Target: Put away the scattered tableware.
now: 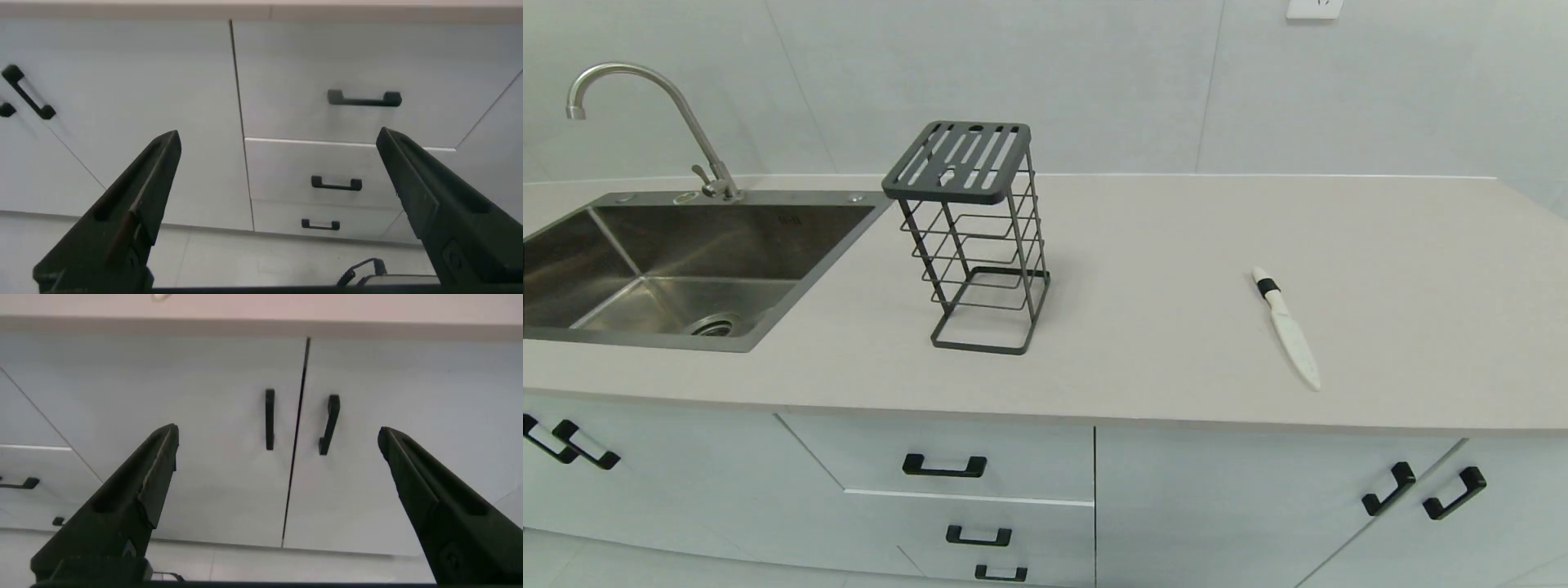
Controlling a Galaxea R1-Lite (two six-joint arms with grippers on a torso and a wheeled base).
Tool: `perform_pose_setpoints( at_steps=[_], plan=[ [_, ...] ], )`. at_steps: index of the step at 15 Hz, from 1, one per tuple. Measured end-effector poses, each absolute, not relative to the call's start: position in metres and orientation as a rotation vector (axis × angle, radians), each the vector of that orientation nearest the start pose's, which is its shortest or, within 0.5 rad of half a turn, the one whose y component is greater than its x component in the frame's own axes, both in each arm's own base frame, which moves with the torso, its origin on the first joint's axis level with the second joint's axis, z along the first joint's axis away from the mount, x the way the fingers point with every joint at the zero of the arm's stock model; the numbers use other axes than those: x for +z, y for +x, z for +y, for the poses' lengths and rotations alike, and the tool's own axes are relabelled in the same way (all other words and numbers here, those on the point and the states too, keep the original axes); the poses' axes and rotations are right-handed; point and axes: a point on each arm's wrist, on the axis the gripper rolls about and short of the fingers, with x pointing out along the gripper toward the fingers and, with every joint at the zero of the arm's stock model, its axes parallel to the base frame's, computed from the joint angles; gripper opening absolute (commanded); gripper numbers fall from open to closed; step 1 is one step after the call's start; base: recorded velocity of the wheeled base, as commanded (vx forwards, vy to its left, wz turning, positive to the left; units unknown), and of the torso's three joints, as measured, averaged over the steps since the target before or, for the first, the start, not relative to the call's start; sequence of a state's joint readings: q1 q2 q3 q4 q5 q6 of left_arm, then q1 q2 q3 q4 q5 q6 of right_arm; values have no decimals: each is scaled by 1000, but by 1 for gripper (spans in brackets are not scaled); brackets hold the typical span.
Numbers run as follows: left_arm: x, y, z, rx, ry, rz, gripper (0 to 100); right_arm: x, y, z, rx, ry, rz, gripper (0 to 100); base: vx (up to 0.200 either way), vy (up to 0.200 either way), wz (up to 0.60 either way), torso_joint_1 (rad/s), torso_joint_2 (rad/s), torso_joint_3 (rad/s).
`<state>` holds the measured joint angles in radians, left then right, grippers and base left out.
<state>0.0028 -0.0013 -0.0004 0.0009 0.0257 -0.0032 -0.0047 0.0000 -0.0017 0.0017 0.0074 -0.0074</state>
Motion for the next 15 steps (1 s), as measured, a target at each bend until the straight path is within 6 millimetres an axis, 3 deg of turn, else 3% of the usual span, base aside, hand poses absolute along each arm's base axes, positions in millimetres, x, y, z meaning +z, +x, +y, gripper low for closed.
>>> perform_pose_setpoints(
  at_steps=[15],
  plan=[
    [76, -23, 1, 28, -7, -4, 100, 76, -23, 0, 3, -7, 0, 100, 0, 0, 0, 277, -534, -256]
  ],
)
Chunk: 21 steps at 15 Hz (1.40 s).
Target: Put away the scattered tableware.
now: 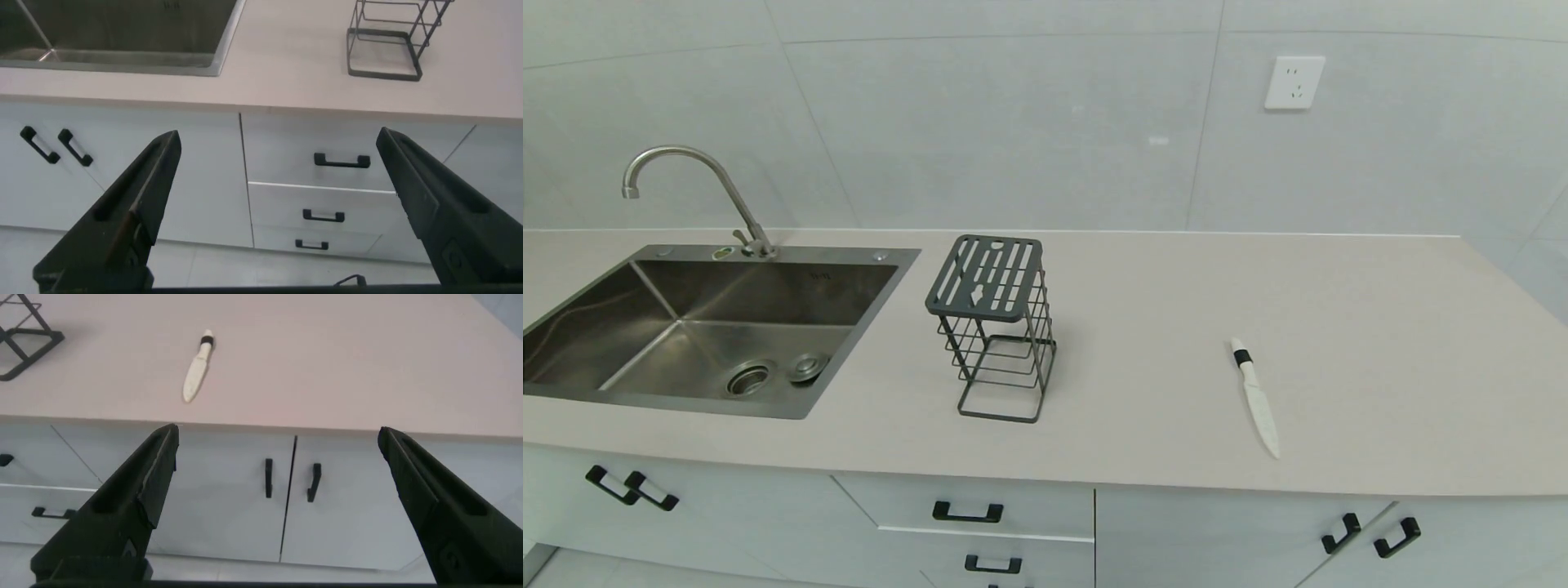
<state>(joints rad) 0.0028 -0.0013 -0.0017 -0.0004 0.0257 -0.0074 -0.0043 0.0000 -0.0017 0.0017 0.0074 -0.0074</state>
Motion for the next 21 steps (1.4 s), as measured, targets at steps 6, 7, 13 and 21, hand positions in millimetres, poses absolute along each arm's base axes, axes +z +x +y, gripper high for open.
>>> perform_pose_setpoints(
  at_steps=[6, 7, 13, 21],
  plan=[
    [76, -23, 1, 28, -6, -3, 100, 76, -23, 0, 3, -7, 0, 100, 67, 0, 0, 101, -185, -89],
    [76, -23, 1, 29, -6, -3, 100, 76, -23, 0, 3, -7, 0, 100, 200, 0, 0, 7, 7, -2],
    [76, -23, 1, 28, -12, -2, 100, 76, -23, 0, 2, -7, 0, 100, 67, 0, 0, -1, 0, 2],
    [76, -23, 1, 28, -25, -4, 100, 76, -23, 0, 3, -7, 0, 100, 75, 0, 0, 1, 0, 1]
  ],
)
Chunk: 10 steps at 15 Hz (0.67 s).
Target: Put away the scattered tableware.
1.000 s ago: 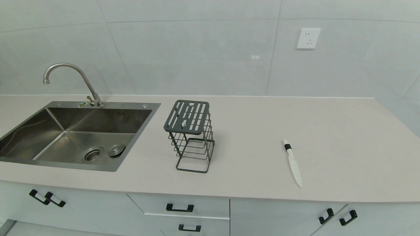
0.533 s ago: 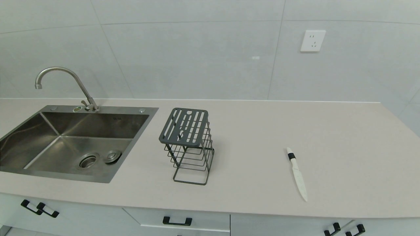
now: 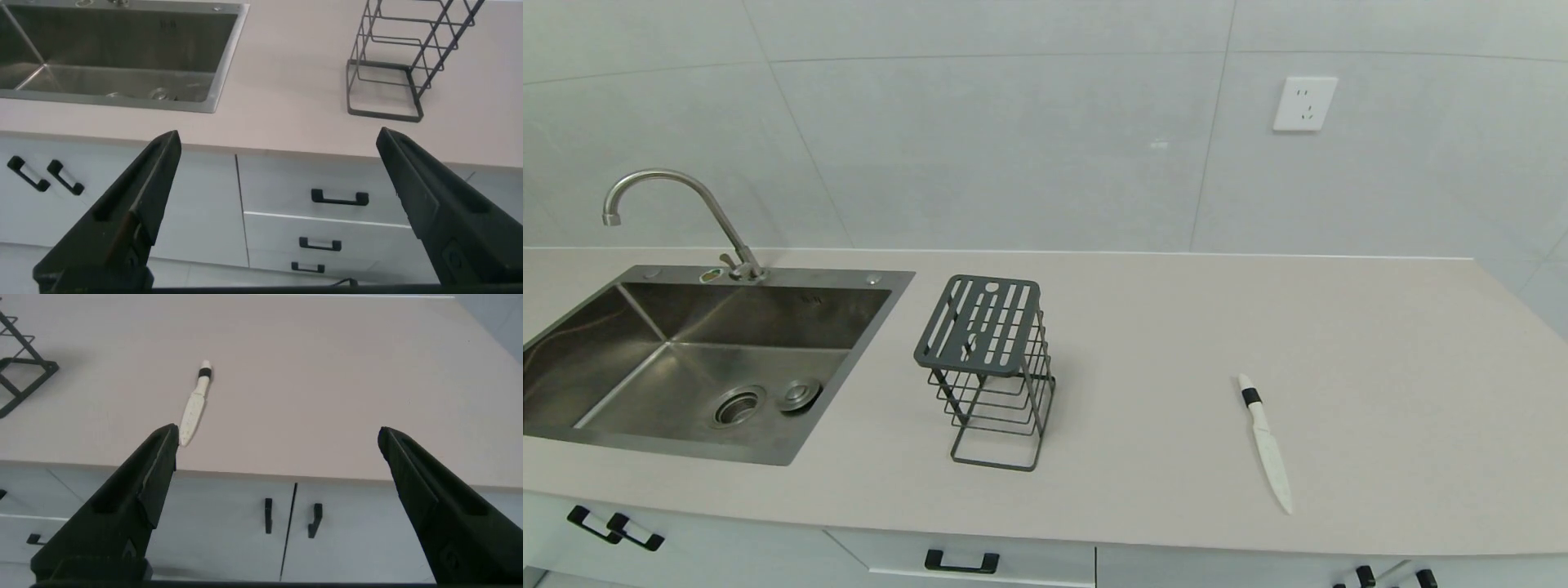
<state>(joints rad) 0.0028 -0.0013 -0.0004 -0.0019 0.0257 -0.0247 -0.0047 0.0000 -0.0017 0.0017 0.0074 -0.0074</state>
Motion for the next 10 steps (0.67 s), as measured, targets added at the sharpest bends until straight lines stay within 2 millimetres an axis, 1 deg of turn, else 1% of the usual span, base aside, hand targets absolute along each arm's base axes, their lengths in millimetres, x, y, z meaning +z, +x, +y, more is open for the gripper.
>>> perform_pose_setpoints(
  at_steps=[10],
  plan=[
    [76, -23, 1, 28, -24, -3, 100, 76, -23, 0, 3, -7, 0, 100, 0, 0, 0, 0, 0, 0]
  ],
)
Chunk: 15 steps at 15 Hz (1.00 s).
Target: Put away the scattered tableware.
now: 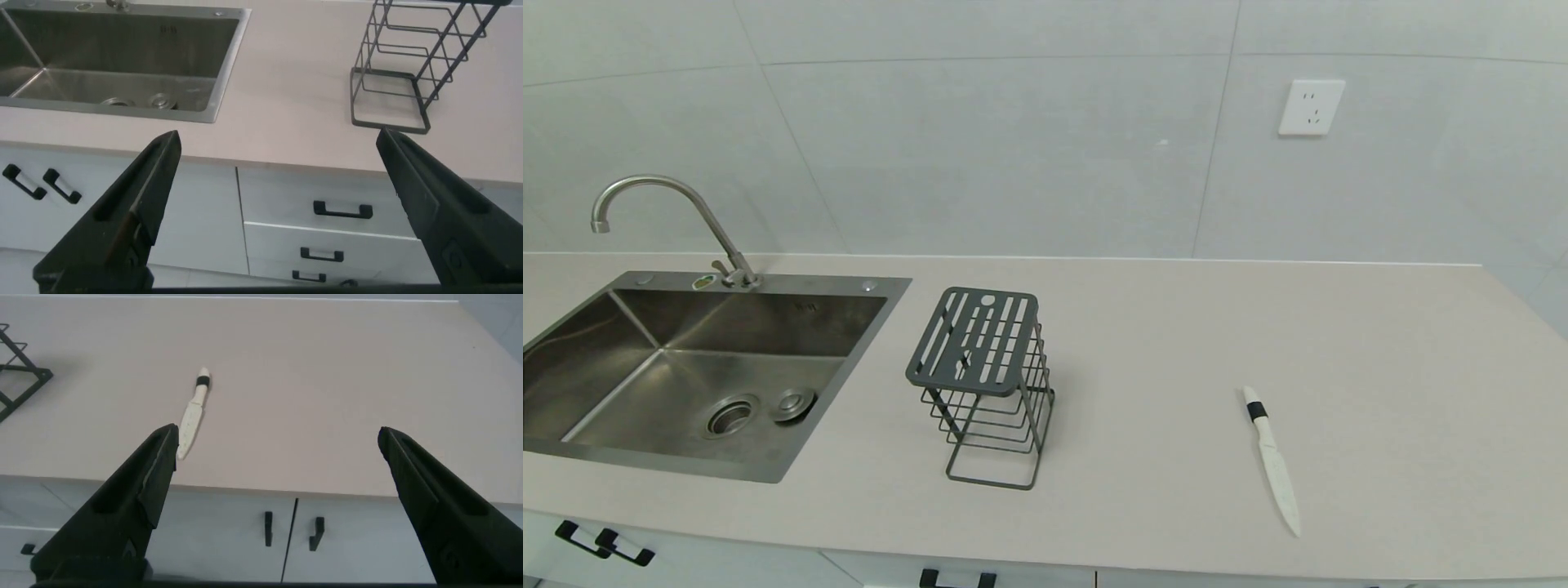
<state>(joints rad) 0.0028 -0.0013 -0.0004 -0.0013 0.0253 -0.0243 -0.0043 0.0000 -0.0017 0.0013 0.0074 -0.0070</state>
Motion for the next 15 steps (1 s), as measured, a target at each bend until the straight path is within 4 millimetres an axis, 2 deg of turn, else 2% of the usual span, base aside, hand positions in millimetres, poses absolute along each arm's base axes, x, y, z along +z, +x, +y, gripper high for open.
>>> perform_pose_setpoints(
  at_steps=[7, 11, 15],
  plan=[
    [76, -23, 0, 27, 0, -4, 100, 76, -23, 0, 3, -7, 0, 100, 0, 0, 0, 0, 0, 0],
    [76, -23, 0, 26, 43, -2, 100, 76, -23, 0, 4, -10, 1, 100, 0, 0, 0, -111, 233, 119],
    [76, -23, 0, 26, 43, -2, 100, 78, -23, 1, 32, -10, -28, 100, 0, 0, 0, -9, 18, 9]
  ],
)
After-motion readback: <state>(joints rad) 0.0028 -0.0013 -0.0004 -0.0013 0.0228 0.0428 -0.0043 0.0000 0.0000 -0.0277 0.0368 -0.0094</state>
